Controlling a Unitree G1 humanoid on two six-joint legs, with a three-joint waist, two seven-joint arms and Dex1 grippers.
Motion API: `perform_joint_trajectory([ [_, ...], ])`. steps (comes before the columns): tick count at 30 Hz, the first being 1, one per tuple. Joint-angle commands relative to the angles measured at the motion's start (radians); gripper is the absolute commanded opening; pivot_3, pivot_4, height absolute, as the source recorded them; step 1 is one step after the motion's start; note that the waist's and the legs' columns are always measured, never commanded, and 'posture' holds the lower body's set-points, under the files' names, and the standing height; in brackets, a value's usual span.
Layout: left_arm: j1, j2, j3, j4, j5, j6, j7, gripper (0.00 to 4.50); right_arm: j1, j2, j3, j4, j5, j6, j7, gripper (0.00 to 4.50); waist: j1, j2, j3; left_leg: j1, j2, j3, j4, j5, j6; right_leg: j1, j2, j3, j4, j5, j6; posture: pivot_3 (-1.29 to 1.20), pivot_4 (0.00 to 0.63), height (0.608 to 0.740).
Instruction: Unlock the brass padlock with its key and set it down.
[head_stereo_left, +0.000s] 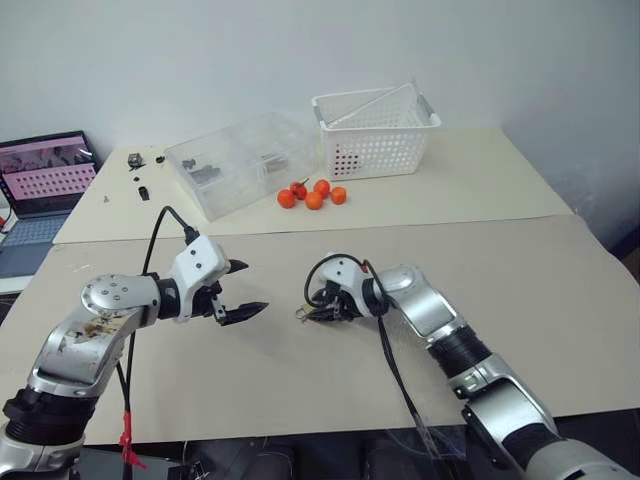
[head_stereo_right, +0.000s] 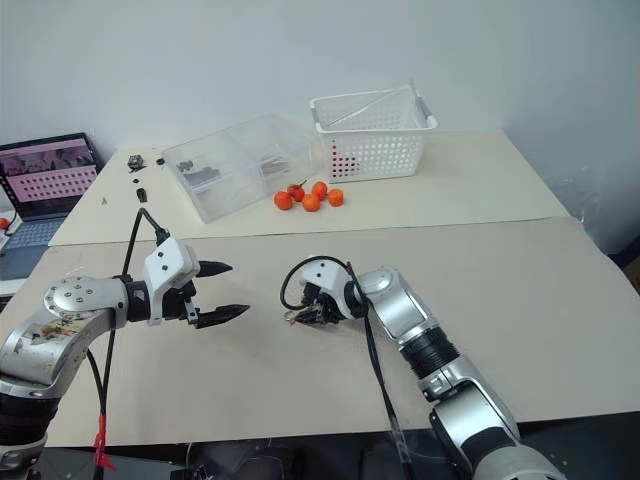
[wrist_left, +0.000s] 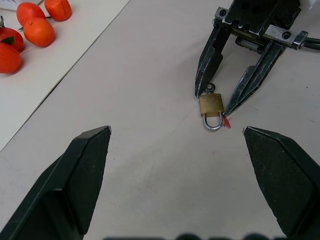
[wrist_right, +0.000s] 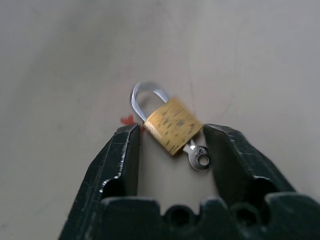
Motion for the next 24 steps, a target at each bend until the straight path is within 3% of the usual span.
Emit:
perform_joint_trajectory([
  [1, -0.02, 0.012, 0.023, -0.012, -0.005, -0.008, 0.002, 4.5, 0.008, -0.031, -0.001, -0.055, 0.012, 0.043, 0.017, 3.8, -0.001, 0.0, 0.0, 0.0, 0.0, 0.0, 0.0, 0.0, 0.0, 0.0, 0.0, 0.0, 0.0, 0.0, 0.0, 0.0, 0.15, 0.74],
  [3, -0.02, 0.013, 0.021, -0.01, -0.004, -0.009, 0.0, 4.5, 0.006, -0.051, -0.009, -0.103, 0.04, 0.109, 0.046, 4.46, -0.002, 0.0, 0.0, 0.0, 0.0, 0.001, 0.0, 0.0, 0.0, 0.0, 0.0, 0.0, 0.0, 0.0, 0.0, 0.0, 0.15, 0.74],
  [9, -0.017, 0.014, 0.021, 0.0, -0.004, -0.019, -0.011, 4.5, -0.01, -0.142, -0.025, -0.267, 0.127, 0.257, 0.119, 4.46, -0.002, 0.0, 0.0, 0.0, 0.001, 0.001, 0.0, 0.0, 0.0, 0.0, 0.001, 0.0, 0.0, 0.0, 0.0, 0.0, 0.15, 0.74],
  [18, 0.017, -0.01, -0.015, 0.023, 0.004, -0.125, -0.072, 4.5, 0.01, -0.355, -0.092, -0.421, 0.254, 0.318, 0.224, 4.46, -0.001, -0.001, 0.001, -0.001, 0.001, 0.002, 0.0, 0.0, 0.0, 0.0, 0.0, 0.0, -0.001, 0.0, 0.0, 0.0, 0.15, 0.74],
  [24, -0.029, -0.091, -0.104, 0.207, 0.075, -0.303, -0.115, 4.5, 0.056, -0.501, -0.159, -0.474, 0.347, 0.353, 0.264, 4.46, 0.005, -0.002, 0.001, -0.002, 0.002, 0.01, 0.001, 0.0, 0.001, 0.001, 0.0, -0.002, -0.002, 0.0, 0.0, 0.0, 0.15, 0.74],
])
